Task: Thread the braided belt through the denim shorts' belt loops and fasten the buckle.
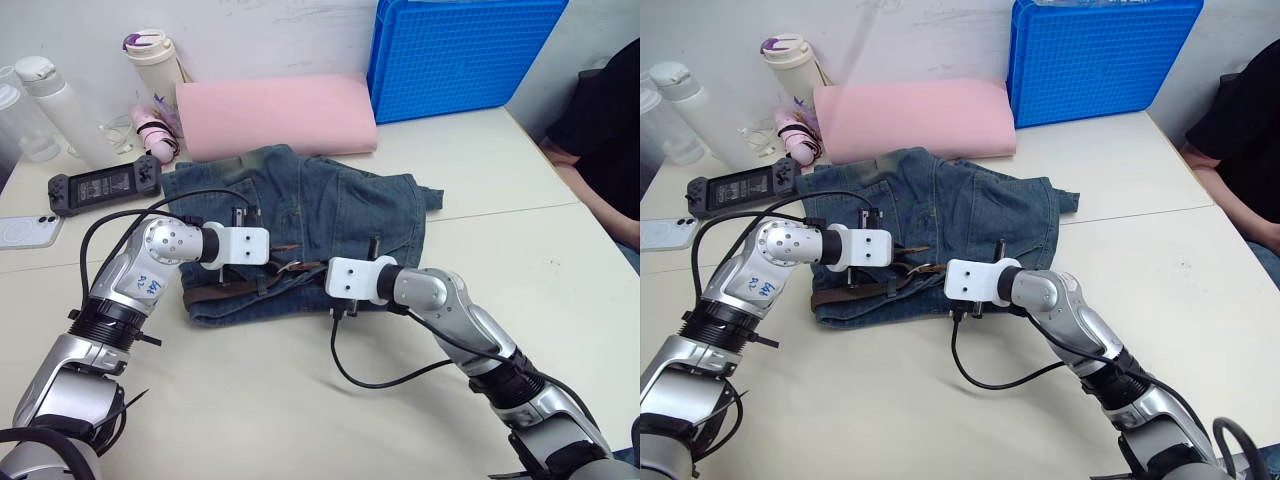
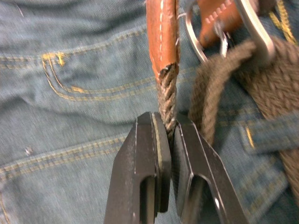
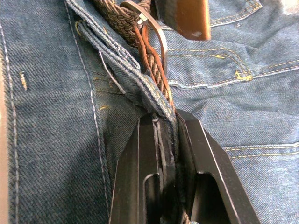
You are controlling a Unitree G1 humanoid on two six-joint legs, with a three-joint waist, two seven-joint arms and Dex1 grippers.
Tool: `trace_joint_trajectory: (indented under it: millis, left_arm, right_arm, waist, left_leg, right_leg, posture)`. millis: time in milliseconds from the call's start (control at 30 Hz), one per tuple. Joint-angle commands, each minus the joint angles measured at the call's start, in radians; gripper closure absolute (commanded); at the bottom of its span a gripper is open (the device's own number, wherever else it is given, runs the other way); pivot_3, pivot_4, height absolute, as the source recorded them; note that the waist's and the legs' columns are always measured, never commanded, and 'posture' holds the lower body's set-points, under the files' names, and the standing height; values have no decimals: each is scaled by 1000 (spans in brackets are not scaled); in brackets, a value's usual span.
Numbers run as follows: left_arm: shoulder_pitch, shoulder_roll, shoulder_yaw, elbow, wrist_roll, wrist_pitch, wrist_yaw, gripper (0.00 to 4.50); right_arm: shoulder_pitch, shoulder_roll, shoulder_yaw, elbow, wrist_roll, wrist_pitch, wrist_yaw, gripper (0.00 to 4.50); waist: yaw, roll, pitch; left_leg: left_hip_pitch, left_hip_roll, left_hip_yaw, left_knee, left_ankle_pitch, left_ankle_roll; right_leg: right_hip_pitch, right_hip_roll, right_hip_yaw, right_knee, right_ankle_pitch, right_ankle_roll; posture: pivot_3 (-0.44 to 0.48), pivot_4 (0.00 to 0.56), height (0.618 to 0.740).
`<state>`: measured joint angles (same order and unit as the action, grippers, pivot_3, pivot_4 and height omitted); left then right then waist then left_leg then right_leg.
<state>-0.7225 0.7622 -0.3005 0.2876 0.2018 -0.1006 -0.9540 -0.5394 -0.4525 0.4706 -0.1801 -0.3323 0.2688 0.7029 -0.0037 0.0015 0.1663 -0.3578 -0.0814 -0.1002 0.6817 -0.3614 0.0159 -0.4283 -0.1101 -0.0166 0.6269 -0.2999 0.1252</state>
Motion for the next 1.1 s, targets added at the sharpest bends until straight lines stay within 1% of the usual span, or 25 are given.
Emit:
trace_joint_trajectory:
  millis: [33, 100, 200, 500, 700, 833, 1000, 1100]
  left_arm:
    - [0, 45, 15, 14, 0, -1, -62, 4500]
    - [5, 57, 1, 17, 16, -29, -86, 4500]
    - [9, 48, -5, 10, 13, -37, -107, 4500]
    - [-25, 14, -24, 46, 41, -61, -112, 4500]
    - [-42, -5, -31, 58, 48, -71, -124, 4500]
    - [-59, -23, -1, 77, 24, -17, -122, 4500]
    - [-69, -7, -9, 100, 46, -69, -130, 4500]
    - [-71, -24, -20, 77, 52, -79, -132, 4500]
  right_arm:
    - [-1, 9, -55, -20, -11, 17, -40, 4489]
    - [-4, 11, -61, -22, -11, 19, -44, 4489]
    - [-15, 11, -66, -25, -13, 19, -51, 4489]
    - [-41, 17, -55, -57, -35, -12, -77, 4489]
    - [-63, 19, -42, -66, -87, -65, -115, 4489]
    - [-49, 25, -45, -63, -101, -66, -118, 4489]
    - [-38, 15, -49, -54, -124, -82, -127, 4489]
    - [-49, 13, -40, -46, -138, -105, -126, 4489]
  waist:
    - [0, 0, 0]
    - [1, 0, 0]
    - [1, 0, 0]
    - [2, 0, 0]
    - [3, 0, 0]
    - [3, 0, 0]
    - [2, 0, 0]
    - [2, 0, 0]
  left_leg:
    - [0, 0, 0, 0, 0, 0]
    - [0, 0, 0, 0, 0, 0]
    - [0, 0, 0, 0, 0, 0]
    - [0, -1, 0, 0, 0, 0]
    - [0, -1, 0, 0, 0, 0]
    - [0, -2, -1, 1, 0, 0]
    - [0, -2, -1, 1, 0, 1]
    - [0, -2, -1, 1, 0, 1]
  right_leg:
    - [0, 0, 0, 0, 0, 0]
    - [0, 0, 0, 0, 0, 0]
    - [0, 0, 0, 0, 0, 0]
    - [0, 0, 0, 1, 0, 0]
    - [0, -1, 0, 1, 0, 0]
    - [0, -1, 0, 1, 0, 0]
    - [0, -1, 0, 1, 0, 0]
    - [0, -1, 0, 1, 0, 0]
  posture:
    - [0, 150, 740]
    - [0, 150, 740]
    - [0, 150, 740]
    - [0, 150, 740]
    - [0, 150, 740]
    - [0, 150, 740]
    - [0, 150, 740]
    - [0, 150, 740]
